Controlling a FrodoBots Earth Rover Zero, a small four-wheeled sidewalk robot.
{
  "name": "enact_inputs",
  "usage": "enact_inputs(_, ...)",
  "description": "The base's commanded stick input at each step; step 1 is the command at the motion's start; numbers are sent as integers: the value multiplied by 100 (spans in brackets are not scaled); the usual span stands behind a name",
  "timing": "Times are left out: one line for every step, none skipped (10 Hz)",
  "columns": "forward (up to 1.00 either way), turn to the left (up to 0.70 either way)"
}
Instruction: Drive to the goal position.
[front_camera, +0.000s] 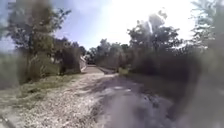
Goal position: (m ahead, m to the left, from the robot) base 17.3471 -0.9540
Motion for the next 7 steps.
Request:
enact_inputs(70, 0)
enact_inputs(70, 0)
enact_inputs(70, 0)
enact_inputs(70, 0)
enact_inputs(70, 11)
enact_inputs(70, 35)
enact_inputs(70, 35)
